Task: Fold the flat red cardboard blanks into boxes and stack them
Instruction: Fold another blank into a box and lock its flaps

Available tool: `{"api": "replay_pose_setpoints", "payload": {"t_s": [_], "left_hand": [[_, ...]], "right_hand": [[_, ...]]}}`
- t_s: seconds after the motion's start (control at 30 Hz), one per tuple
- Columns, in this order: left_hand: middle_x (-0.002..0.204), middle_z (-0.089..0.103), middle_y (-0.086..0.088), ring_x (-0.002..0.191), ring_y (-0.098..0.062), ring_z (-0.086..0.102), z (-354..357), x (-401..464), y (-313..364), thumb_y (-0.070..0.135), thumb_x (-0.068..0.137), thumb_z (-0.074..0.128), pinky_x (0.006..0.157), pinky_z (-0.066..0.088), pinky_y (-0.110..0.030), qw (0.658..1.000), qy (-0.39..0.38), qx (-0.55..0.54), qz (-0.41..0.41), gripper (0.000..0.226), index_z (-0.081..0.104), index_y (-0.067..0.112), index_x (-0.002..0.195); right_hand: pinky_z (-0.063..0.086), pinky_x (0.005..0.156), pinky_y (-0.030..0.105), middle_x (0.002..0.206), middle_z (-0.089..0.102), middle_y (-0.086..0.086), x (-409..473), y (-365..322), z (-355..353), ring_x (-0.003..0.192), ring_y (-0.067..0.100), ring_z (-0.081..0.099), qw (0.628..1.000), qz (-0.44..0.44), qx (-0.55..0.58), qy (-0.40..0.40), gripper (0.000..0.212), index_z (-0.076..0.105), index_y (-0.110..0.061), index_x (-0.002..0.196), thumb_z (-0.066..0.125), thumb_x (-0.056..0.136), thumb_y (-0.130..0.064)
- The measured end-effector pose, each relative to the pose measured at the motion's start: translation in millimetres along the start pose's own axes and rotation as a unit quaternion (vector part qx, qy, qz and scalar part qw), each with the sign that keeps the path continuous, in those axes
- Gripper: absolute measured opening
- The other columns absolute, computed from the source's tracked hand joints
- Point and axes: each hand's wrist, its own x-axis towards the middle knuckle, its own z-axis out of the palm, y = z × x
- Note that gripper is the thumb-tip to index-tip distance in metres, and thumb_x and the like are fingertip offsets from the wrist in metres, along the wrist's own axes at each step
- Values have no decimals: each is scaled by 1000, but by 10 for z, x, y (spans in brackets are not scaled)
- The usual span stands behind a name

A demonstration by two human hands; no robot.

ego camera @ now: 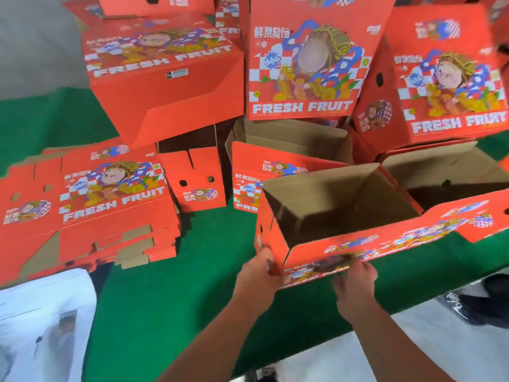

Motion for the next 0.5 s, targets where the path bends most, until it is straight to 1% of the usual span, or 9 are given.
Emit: {"api": "replay_pose_setpoints", "payload": {"t_s": [0.03,0.07,0.1,0.13,0.17,0.23,0.33,0.4,0.5], "left_hand": [[78,64,9,76,-19,62,115,32,84,29,69,81,77,52,-37,1000,-3,-1,8,36,50,34,85],[81,65,8,80,-23,64,190,62,156,25,73,80,79,53,-38,1000,0,-1,11,33,52,31,87],[86,68,8,84,-24,66,222,101,200,22,76,80,80,54,-38,1000,6,4,7,31,56,28,93],[91,71,7,86,-24,68,219,145,206,19,77,80,81,55,-38,1000,7,11,1,31,59,25,98],[93,73,5,87,-24,69,190,187,186,19,76,80,82,56,-39,1000,0,16,-3,32,60,23,101],[93,74,4,88,-24,71,106,235,138,26,70,80,82,58,-42,1000,-19,9,-5,35,61,24,100],[91,75,11,87,-15,73,63,249,83,38,62,78,83,60,-42,1000,-14,-2,-17,40,59,38,98],[91,75,14,88,-15,73,85,232,73,41,61,78,85,60,-42,999,-13,-21,-27,39,59,42,95],[96,77,8,97,-23,75,85,258,76,31,67,83,92,59,-49,997,-7,-76,-32,38,60,31,97]], "right_hand": [[47,73,33,102,55,7,37,31,2,82,17,53,995,78,36,-43,29,55,-19,127,55,98,-24],[49,80,32,111,59,9,72,60,-6,92,19,59,983,146,77,-84,25,59,-17,120,55,98,-29],[50,92,36,122,62,12,110,79,-23,106,24,63,969,193,107,-114,30,60,-14,120,56,98,-35],[48,102,42,131,61,16,155,92,-45,117,29,62,958,220,132,-127,39,60,-13,124,56,97,-41],[46,107,46,134,60,18,201,92,-62,122,32,60,952,236,151,-127,47,59,-13,128,57,96,-47],[47,106,50,131,60,22,290,45,-40,120,36,61,943,261,174,-115,56,59,-15,131,57,94,-57],[47,109,53,128,61,22,410,-3,34,118,37,61,935,271,218,-67,61,58,-12,131,50,95,-60],[46,112,46,129,61,17,436,-53,94,118,31,60,940,261,215,-31,61,59,-17,133,45,94,-62],[47,110,36,126,64,8,435,-132,238,115,22,62,946,253,202,-5,57,65,-24,126,49,90,-64]]}}
